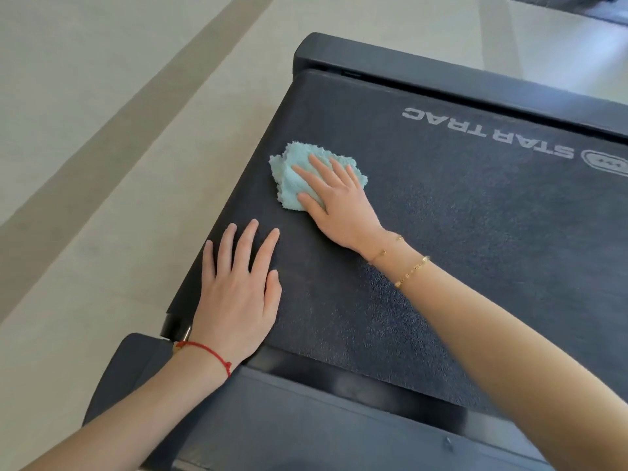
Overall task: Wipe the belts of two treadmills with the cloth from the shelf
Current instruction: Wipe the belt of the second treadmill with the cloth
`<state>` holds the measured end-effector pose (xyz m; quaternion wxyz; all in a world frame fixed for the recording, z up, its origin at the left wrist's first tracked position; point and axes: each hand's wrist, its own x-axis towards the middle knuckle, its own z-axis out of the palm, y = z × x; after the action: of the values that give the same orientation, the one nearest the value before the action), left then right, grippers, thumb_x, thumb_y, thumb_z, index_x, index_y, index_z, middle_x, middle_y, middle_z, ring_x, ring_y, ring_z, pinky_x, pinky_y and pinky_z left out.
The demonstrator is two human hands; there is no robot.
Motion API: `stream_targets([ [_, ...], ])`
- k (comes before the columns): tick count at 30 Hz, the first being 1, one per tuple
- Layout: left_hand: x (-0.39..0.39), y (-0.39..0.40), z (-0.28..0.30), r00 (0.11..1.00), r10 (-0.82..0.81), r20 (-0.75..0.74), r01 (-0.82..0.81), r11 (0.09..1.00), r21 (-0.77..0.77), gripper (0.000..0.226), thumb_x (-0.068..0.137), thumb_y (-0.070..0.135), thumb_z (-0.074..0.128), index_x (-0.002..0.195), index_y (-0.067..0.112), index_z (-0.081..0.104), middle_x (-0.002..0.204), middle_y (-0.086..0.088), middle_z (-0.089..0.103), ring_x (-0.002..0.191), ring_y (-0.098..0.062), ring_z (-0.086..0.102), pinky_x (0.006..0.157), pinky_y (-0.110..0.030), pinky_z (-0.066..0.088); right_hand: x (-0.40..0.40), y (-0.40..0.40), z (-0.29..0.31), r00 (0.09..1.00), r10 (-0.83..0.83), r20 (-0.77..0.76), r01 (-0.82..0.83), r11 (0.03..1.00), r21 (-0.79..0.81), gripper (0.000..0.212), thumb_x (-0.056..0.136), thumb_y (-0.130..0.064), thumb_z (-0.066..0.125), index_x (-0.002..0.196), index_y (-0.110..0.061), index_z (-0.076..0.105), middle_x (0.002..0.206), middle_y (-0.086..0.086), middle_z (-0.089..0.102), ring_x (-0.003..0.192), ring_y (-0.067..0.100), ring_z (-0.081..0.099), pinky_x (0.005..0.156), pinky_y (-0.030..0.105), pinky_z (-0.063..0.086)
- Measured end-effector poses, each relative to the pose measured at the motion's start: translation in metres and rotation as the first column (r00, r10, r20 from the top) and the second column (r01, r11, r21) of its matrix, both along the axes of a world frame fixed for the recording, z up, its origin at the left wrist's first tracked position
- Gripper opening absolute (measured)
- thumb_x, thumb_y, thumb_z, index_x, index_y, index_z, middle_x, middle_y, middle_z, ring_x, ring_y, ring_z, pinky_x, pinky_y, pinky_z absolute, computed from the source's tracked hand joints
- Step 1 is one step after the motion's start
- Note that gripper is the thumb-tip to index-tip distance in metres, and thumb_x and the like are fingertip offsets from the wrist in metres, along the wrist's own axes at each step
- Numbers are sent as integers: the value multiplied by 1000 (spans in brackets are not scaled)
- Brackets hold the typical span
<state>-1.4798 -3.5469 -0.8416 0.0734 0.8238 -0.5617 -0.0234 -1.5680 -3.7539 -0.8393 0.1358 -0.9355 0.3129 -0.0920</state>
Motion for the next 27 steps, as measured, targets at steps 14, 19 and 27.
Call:
stream_targets([
  [14,0,0,-1,1000,-1,-5,1,1000,-25,56,98,34,25,152,19,36,156,-12,34,143,-38,29,112,-62,29,-98,-64,5,927,-369,-61,369,929,-8,51,103,-43,33,153,-31,27,163,4,16,150,30,8,122,44,4],
  [19,0,0,-1,1000,1,-1,-1,1000,-26,56,98,34,24,152,19,35,155,-11,34,143,-37,29,114,-61,28,-25,-84,5,906,-410,-108,412,911,-3,53,103,-44,28,154,-30,23,163,5,13,150,32,5,122,47,-1],
  [27,2,1,0,1000,-4,-15,4,1000,-27,58,98,37,23,152,20,36,156,-10,34,143,-37,30,113,-60,29,-67,8,2,1000,-13,-23,13,1000,6,50,103,-45,32,151,-30,31,161,2,24,149,29,15,122,45,6],
])
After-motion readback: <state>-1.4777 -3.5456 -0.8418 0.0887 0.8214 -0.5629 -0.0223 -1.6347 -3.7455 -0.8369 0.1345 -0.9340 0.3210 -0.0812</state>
